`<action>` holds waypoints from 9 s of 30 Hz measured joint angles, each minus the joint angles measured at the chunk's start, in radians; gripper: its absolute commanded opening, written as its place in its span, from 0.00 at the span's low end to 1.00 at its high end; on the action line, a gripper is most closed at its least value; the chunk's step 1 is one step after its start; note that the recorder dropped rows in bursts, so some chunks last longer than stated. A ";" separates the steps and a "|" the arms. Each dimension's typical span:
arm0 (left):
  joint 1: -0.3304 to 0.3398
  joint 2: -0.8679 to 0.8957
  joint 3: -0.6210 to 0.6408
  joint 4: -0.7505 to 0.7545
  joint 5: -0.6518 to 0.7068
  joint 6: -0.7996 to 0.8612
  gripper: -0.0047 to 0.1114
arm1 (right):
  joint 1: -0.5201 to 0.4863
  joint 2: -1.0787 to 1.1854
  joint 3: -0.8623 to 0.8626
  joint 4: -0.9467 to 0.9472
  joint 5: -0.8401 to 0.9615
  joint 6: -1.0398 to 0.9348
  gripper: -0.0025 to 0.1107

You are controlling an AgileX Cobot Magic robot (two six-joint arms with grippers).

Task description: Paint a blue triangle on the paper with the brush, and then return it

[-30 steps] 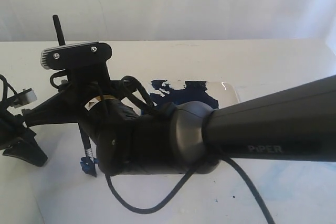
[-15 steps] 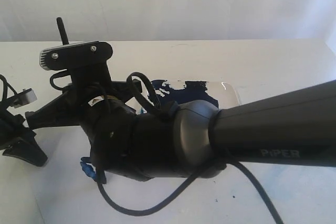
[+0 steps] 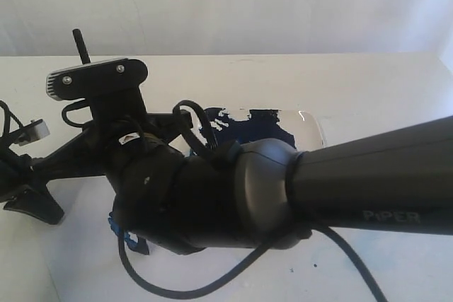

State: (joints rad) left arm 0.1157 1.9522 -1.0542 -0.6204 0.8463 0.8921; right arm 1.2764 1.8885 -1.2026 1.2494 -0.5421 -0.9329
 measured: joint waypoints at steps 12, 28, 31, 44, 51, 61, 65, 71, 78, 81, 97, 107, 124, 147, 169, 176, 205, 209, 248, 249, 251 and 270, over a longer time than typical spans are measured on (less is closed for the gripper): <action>0.000 0.002 0.000 -0.002 0.004 0.000 0.04 | 0.000 -0.011 0.000 0.149 -0.018 -0.126 0.02; 0.000 0.005 0.000 -0.004 0.014 0.000 0.04 | 0.040 -0.049 0.002 0.184 -0.091 -0.212 0.02; 0.000 0.006 0.000 -0.006 0.015 0.000 0.04 | 0.038 -0.077 0.003 0.133 -0.080 -0.219 0.02; 0.000 0.006 0.000 -0.006 0.016 0.000 0.04 | -0.161 -0.201 0.003 -0.393 0.377 0.021 0.02; 0.000 0.006 0.000 -0.006 0.016 0.000 0.04 | -0.225 -0.228 -0.002 -0.493 0.461 0.052 0.02; 0.000 0.006 0.000 -0.006 0.016 0.000 0.04 | -0.248 -0.228 -0.098 -0.549 0.435 0.064 0.02; 0.000 0.006 0.000 -0.006 0.016 0.000 0.04 | -0.248 -0.229 -0.130 -0.611 0.431 0.143 0.02; 0.000 0.006 0.000 -0.006 0.016 0.000 0.04 | -0.252 -0.231 -0.141 -0.842 0.447 0.378 0.02; 0.000 0.006 0.000 -0.006 0.016 0.000 0.04 | -0.270 -0.231 -0.141 -0.981 0.458 0.562 0.02; 0.000 0.006 0.000 -0.006 0.016 0.000 0.04 | -0.277 -0.231 -0.141 -0.991 0.456 0.587 0.02; 0.000 0.006 0.000 -0.006 0.016 0.002 0.04 | -0.417 -0.219 -0.143 -2.069 0.002 1.876 0.02; 0.000 0.006 0.000 -0.006 0.018 0.002 0.04 | -0.481 -0.204 -0.143 -2.551 -0.302 2.122 0.02; 0.000 0.006 0.000 -0.006 0.019 0.002 0.04 | -0.603 -0.116 -0.139 -2.830 -0.666 2.278 0.02; 0.000 0.006 0.000 -0.006 0.019 0.002 0.04 | -0.503 0.042 -0.137 -2.830 -0.666 2.001 0.02; 0.000 0.006 0.000 -0.006 0.019 0.002 0.04 | -0.470 0.122 -0.137 -2.830 -0.666 1.935 0.02; 0.000 0.006 0.000 -0.006 0.019 0.002 0.04 | -0.470 0.124 -0.137 -2.830 -0.666 1.933 0.02; 0.000 0.006 0.000 -0.006 0.019 0.002 0.04 | -0.495 0.129 -0.137 -2.830 -0.666 1.933 0.02; 0.000 0.006 0.000 -0.006 0.019 0.002 0.04 | -0.495 0.129 -0.137 -2.830 -0.666 1.933 0.02; 0.000 0.006 0.000 -0.006 0.019 0.002 0.04 | -0.495 0.129 -0.137 -2.810 -0.666 1.909 0.02; 0.000 0.006 0.000 -0.006 0.019 0.002 0.04 | -0.495 0.129 -0.137 -2.807 -0.666 1.909 0.02; 0.000 0.006 0.000 -0.006 0.019 0.002 0.04 | -0.495 0.129 -0.137 -2.807 -0.666 1.909 0.02; 0.000 0.006 0.000 -0.006 0.019 0.002 0.04 | -0.473 0.143 -0.137 -2.827 -0.666 1.909 0.02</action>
State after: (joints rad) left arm 0.1157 1.9585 -1.0542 -0.6260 0.8657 0.8946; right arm 0.8034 2.0315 -1.3396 -1.5773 -1.2083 0.9759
